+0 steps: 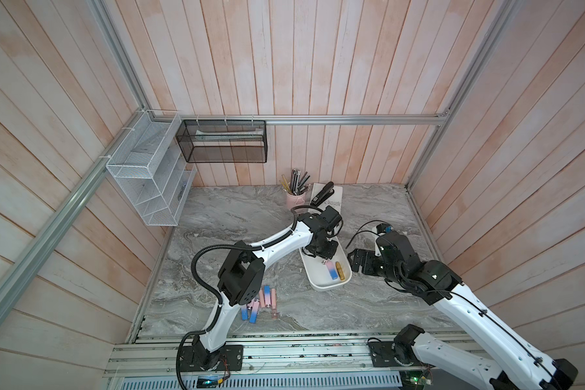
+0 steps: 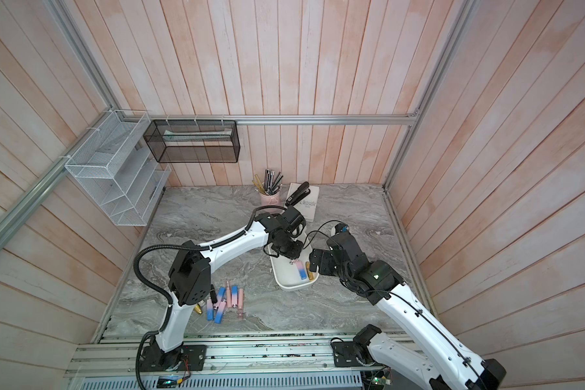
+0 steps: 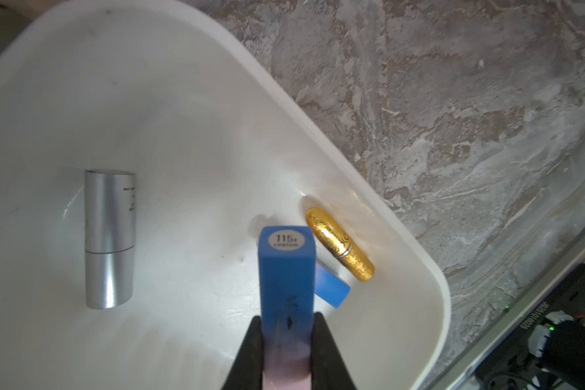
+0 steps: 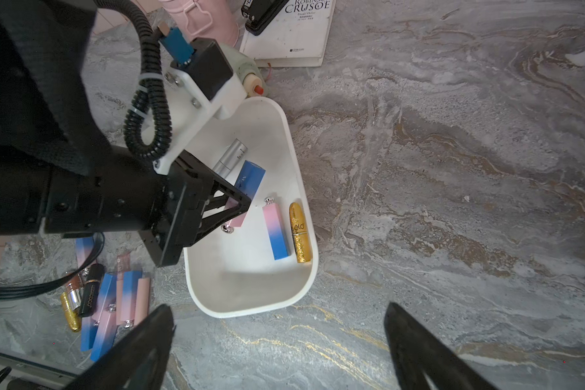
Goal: Put the lipstick into the storage box
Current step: Place the lipstick in the storage box.
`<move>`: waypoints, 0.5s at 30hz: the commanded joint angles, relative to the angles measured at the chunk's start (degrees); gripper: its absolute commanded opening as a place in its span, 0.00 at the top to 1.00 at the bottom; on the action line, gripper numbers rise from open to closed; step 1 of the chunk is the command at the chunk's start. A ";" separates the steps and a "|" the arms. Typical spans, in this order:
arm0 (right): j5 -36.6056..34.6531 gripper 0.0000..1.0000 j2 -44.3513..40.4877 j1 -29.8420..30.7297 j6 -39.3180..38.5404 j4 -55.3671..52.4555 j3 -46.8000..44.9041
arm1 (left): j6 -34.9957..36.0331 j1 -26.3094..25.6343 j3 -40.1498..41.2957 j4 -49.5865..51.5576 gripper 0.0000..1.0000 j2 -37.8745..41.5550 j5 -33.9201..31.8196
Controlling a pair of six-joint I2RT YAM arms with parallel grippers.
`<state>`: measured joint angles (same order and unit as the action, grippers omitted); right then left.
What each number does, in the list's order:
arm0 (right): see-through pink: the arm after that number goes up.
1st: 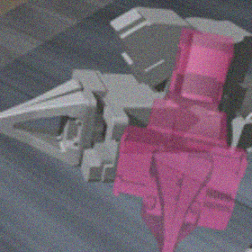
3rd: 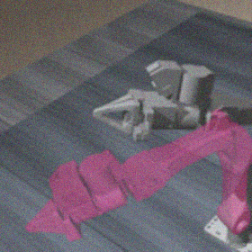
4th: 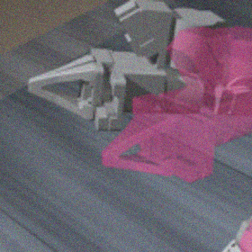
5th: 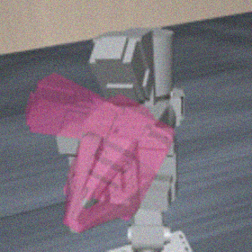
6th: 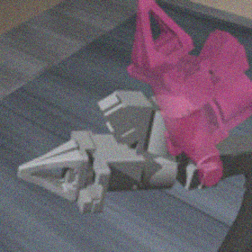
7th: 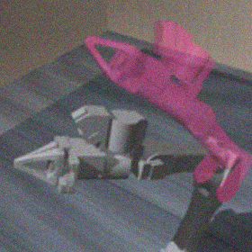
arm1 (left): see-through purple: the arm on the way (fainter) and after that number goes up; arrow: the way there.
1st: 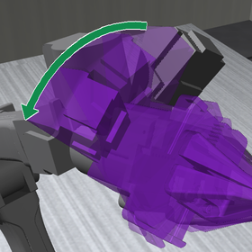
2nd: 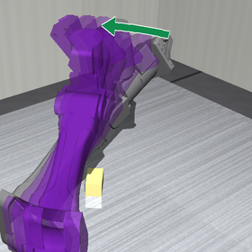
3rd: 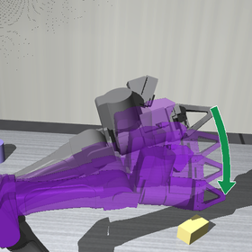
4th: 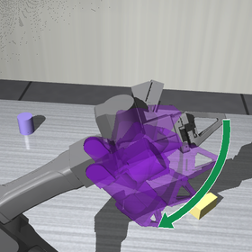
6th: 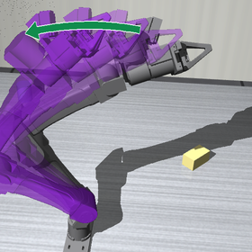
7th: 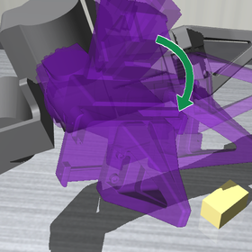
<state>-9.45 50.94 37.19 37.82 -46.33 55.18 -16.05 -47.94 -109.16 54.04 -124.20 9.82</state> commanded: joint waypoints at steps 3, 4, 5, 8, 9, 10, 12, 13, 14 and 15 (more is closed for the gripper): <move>-0.93 0.02 -1.20 -0.28 1.33 -2.71 -0.72 | 1.55 0.48 1.36 -0.47 0.78 -1.13 -2.27; -0.64 0.02 -1.18 -0.32 1.16 -2.72 -0.77 | 1.54 0.48 1.62 -0.56 0.74 -1.33 -2.22; -0.49 0.02 -1.12 -0.27 1.04 -2.64 -0.77 | 1.40 0.48 1.82 -0.72 0.69 -1.32 -2.18; -0.06 0.02 -0.69 -0.31 0.52 -2.48 -0.71 | 1.11 0.58 2.77 -1.59 0.47 -0.54 -2.82; 0.16 0.02 -0.52 -0.28 0.28 -2.35 -0.64 | 1.03 0.72 2.95 -1.82 0.38 0.00 -3.11; 0.24 0.02 -0.19 -0.22 0.11 -2.21 -0.48 | 0.94 0.90 3.08 -1.84 0.34 0.49 -3.48; 1.04 0.02 0.57 -0.26 -0.57 -1.74 -0.12 | 0.48 1.76 3.12 -1.29 0.33 1.96 -5.06; 1.48 0.02 1.03 -0.20 -0.86 -1.42 0.12 | -0.18 2.61 3.63 -1.10 0.33 3.38 -5.79; 1.98 0.02 1.44 -0.10 -0.99 -1.01 0.23 | -1.02 3.92 4.39 -1.11 0.33 5.05 -5.95; 2.68 0.02 1.76 0.07 -1.00 -0.22 0.31 | -2.57 5.84 5.90 -1.53 0.33 7.65 -5.79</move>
<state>-8.40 51.92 37.19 37.69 -47.44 55.00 -16.25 -45.98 -104.97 52.97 -122.83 6.13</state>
